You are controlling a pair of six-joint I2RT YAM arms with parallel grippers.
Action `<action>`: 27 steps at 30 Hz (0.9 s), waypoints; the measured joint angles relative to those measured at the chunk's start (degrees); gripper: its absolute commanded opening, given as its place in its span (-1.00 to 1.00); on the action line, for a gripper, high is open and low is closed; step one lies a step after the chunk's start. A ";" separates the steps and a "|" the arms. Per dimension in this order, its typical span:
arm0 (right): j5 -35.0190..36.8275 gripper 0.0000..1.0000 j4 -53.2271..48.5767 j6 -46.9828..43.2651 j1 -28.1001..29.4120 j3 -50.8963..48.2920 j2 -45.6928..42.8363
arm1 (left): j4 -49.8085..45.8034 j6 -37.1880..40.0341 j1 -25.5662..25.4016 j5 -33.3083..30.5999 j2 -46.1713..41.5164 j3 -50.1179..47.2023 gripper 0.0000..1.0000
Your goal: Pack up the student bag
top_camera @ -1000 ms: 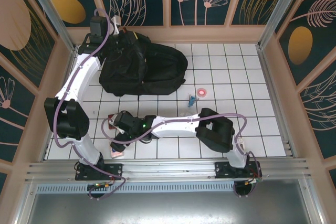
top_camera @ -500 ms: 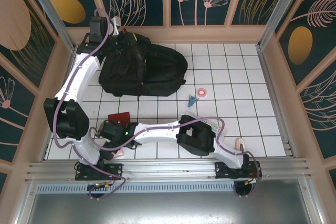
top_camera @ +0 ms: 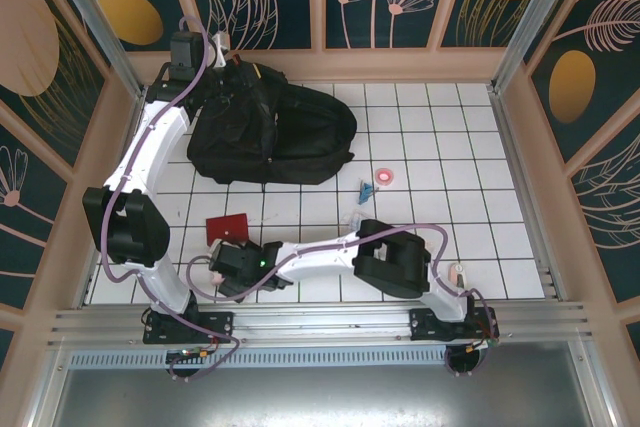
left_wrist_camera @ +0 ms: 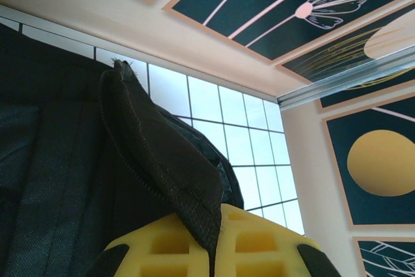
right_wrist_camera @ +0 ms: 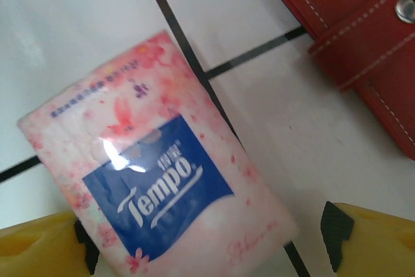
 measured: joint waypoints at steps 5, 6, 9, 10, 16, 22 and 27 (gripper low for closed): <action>-3.15 0.74 2.84 -0.37 -1.09 -2.12 -0.66 | 0.02 -0.46 0.00 1.07 0.00 0.00 -0.89; -3.72 0.74 3.04 -0.79 -1.22 -2.14 -0.66 | 0.02 -0.48 0.00 1.25 0.00 0.00 -0.88; -5.01 0.74 3.13 -1.60 -1.55 -2.10 -0.66 | 0.02 -0.61 0.00 1.46 0.00 0.00 -0.88; -5.46 0.73 3.06 -2.03 -1.64 -1.90 -0.55 | 0.02 -0.63 0.00 1.51 0.00 0.00 -0.88; -7.28 0.65 1.49 -3.89 -1.86 2.14 1.86 | 0.02 -0.63 0.00 2.10 0.00 0.02 -0.88; -8.39 0.43 1.46 -4.48 -1.86 4.68 3.54 | 0.04 -0.63 0.04 2.80 0.00 0.39 -0.88; -9.25 0.16 1.44 -5.31 -1.86 5.55 3.96 | 0.04 -0.66 0.04 3.17 0.00 0.39 -0.88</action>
